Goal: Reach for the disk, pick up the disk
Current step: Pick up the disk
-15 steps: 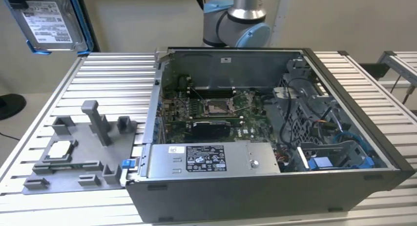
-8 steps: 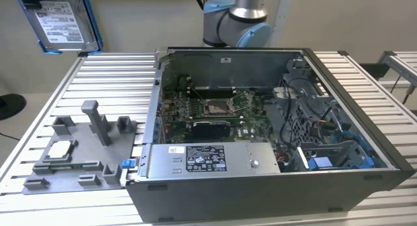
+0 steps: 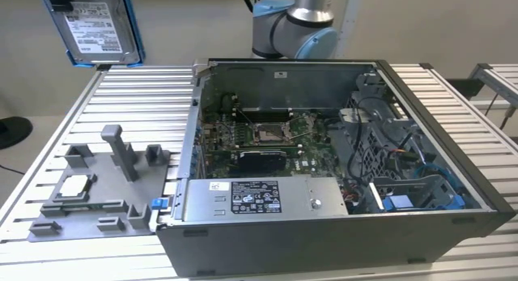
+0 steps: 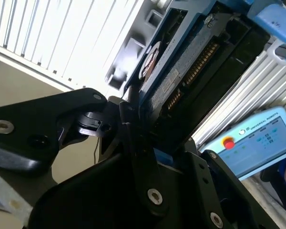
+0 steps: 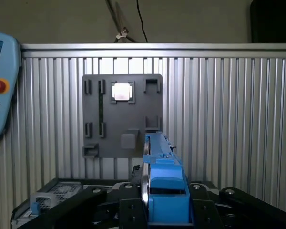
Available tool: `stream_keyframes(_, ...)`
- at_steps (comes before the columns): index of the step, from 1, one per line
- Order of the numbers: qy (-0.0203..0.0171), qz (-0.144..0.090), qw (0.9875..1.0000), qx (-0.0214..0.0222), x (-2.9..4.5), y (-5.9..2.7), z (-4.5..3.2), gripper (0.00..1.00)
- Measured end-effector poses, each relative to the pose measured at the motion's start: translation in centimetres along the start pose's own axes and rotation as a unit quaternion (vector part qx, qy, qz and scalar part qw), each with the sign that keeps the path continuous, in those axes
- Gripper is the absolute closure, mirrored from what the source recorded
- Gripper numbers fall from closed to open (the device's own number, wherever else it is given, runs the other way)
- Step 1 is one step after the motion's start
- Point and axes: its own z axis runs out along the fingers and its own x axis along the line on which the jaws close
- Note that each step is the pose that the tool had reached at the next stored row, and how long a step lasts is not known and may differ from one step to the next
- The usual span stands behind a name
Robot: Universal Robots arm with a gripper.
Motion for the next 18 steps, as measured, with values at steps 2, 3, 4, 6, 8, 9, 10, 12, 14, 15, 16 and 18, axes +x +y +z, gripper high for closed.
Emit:
stream_keyframes(2,0.0,0.0,1.0,0.0001,-0.01,-0.7,-0.01,1.0)
stream_keyframes(3,0.0,0.0,1.0,0.0001,-0.02,-1.06,-0.02,1.0)
stream_keyframes(4,0.0,0.0,1.0,0.0,-0.02,-1.42,-0.03,1.0)
stream_keyframes(6,0.0,0.0,1.0,0.0,-0.03,-2.13,-0.05,1.0)
stream_keyframes(8,0.0,0.0,1.0,0.0,-0.04,-2.88,-0.07,1.0)
stream_keyframes(9,0.0,0.0,1.0,0.0,-0.05,-3.26,-0.08,1.0)
stream_keyframes(10,0.0,0.0,1.0,0.0,-0.06,-3.63,-0.08,1.0)
stream_keyframes(12,0.0,0.0,1.0,0.0,-0.07,-4.42,-0.1,1.0)
stream_keyframes(14,0.0,0.0,1.0,0.0,-0.08,-5.21,-0.12,1.0)
stream_keyframes(15,0.0,0.0,1.0,0.0,-0.09,-5.58,-0.13,1.0)
stream_keyframes(16,0.0,0.0,1.0,0.0,-0.09,-5.98,-0.14,1.0)
stream_keyframes(18,0.0,0.0,1.0,0.0,-0.11,-6.81,-0.16,1.0)
